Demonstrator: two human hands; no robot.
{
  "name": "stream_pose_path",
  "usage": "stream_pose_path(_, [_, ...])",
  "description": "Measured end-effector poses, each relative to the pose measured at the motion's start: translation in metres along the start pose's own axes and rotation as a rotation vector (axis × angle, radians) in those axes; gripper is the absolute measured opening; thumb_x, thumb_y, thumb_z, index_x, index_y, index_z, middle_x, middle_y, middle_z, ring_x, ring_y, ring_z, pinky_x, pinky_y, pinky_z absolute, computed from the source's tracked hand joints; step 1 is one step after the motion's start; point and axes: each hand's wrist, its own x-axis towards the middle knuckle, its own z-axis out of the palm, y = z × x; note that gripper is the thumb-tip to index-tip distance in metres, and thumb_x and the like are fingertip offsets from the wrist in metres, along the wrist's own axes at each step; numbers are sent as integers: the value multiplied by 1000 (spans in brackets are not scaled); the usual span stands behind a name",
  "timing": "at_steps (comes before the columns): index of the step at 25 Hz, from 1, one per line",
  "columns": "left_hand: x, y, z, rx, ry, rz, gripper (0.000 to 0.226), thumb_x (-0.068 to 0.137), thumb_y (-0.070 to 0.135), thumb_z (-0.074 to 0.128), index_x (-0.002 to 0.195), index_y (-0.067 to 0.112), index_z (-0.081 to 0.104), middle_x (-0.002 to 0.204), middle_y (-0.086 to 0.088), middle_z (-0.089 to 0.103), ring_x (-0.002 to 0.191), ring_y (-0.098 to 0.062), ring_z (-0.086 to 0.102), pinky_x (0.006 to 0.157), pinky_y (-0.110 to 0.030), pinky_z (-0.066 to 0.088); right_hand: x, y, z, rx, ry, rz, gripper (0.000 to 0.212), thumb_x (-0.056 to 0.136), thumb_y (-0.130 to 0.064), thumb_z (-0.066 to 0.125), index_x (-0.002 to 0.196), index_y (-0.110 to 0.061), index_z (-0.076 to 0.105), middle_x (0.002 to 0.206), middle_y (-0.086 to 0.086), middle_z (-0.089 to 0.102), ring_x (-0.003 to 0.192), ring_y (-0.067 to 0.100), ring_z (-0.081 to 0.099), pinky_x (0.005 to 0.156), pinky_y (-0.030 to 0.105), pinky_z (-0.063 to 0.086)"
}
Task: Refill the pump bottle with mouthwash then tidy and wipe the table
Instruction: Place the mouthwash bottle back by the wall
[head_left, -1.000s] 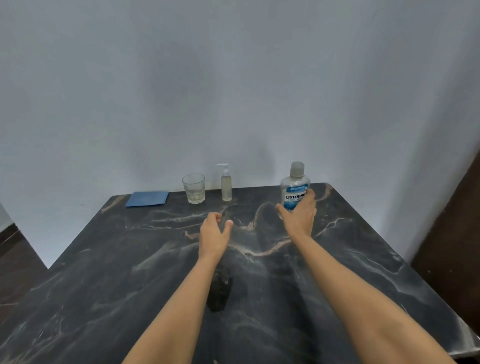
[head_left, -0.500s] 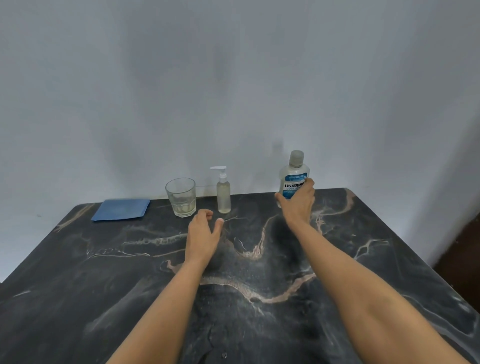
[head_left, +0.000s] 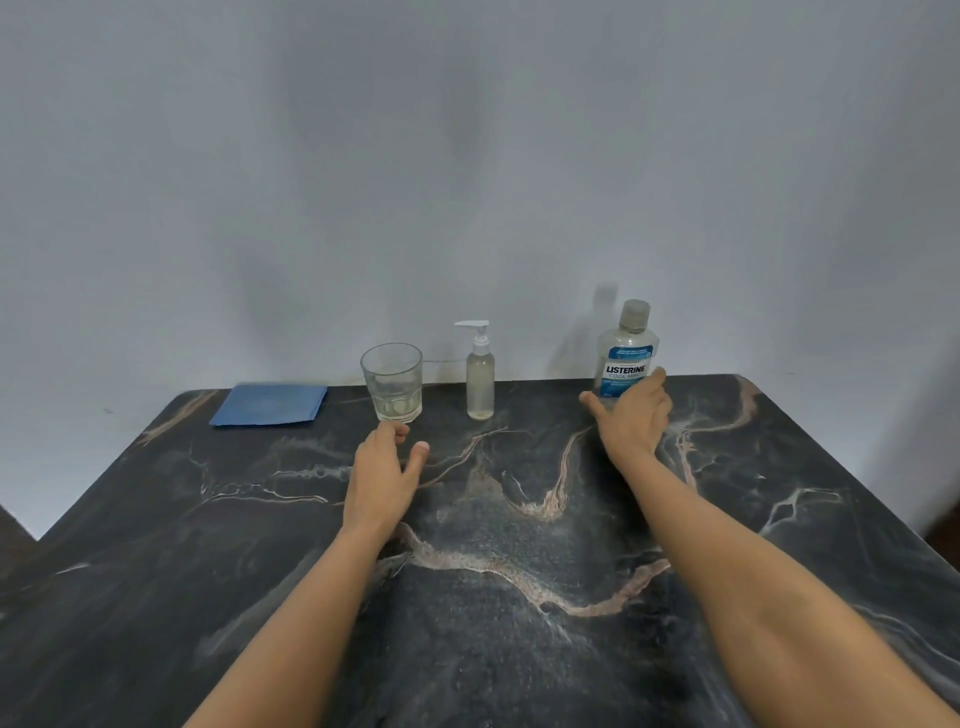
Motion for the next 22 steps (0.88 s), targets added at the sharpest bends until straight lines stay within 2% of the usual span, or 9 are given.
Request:
stream_pose_path(2, [-7, -14, -21, 53, -8, -28, 36, 93, 35, 56, 122, 14, 52, 121, -4, 57, 113, -20, 52, 91, -36, 45, -16, -4, -2, -117, 66, 45, 109, 73, -54, 73, 146, 3, 15, 146, 27, 30, 135, 42, 28, 113, 50, 24])
stream_pose_path(4, [-16, -31, -47, 98, -2, -58, 36, 93, 36, 56, 122, 15, 51, 121, -3, 57, 115, -19, 50, 91, -34, 44, -41, -13, 0, -151, 200, -89, 86, 80, -43, 67, 142, 1, 26, 142, 29, 33, 130, 44, 33, 108, 51, 29])
stream_pose_path(7, [-29, -58, -84, 177, -14, -68, 35, 94, 36, 55, 122, 15, 51, 119, -1, 57, 115, -19, 49, 92, -34, 44, -77, -37, 12, -114, 245, -571, 54, 81, -23, 63, 128, -4, 44, 131, 25, 43, 120, 39, 42, 99, 50, 38])
stream_pose_path(10, [-40, -78, -106, 199, 17, -98, 33, 94, 37, 54, 118, 15, 53, 109, 0, 59, 109, -19, 52, 88, -33, 46, -112, -77, 37, 40, 59, -1144, 39, 76, -9, 66, 114, -4, 55, 116, 21, 56, 107, 30, 49, 89, 44, 48])
stream_pose_path(12, [-47, -82, -111, 164, 69, -119, 30, 94, 38, 54, 114, 15, 54, 104, 2, 58, 105, -17, 52, 85, -31, 45, -136, -111, 61, 97, -121, -1340, 30, 77, -3, 63, 107, -1, 60, 110, 18, 61, 100, 28, 56, 84, 39, 51])
stream_pose_path(13, [-48, -81, -110, 162, 84, -107, 29, 94, 39, 53, 112, 16, 54, 103, 3, 58, 104, -15, 51, 83, -30, 45, -148, -128, 73, 103, -234, -1328, 28, 79, -2, 61, 107, -1, 61, 111, 15, 62, 99, 27, 58, 83, 38, 51])
stream_pose_path(16, [-49, -80, -107, 161, 98, -89, 31, 95, 42, 50, 113, 16, 54, 105, 3, 58, 103, -12, 50, 83, -29, 46, -171, -167, 112, 94, -520, -1057, 31, 88, -6, 54, 119, -7, 55, 122, 9, 55, 110, 23, 54, 93, 34, 45])
stream_pose_path(19, [-46, -86, -106, 125, 125, -96, 32, 96, 45, 46, 111, 18, 54, 103, 4, 58, 102, -11, 50, 83, -27, 44, -181, -194, 152, 67, -649, -865, 36, 89, -8, 53, 125, -9, 54, 126, 11, 52, 115, 26, 51, 97, 33, 38])
stream_pose_path(22, [-45, -90, -103, 84, 140, -53, 29, 96, 47, 44, 104, 21, 54, 97, 7, 57, 97, -9, 49, 80, -25, 43, -183, -217, 185, 87, -698, -711, 34, 89, -10, 56, 123, -10, 57, 122, 15, 55, 112, 30, 52, 97, 37, 41])
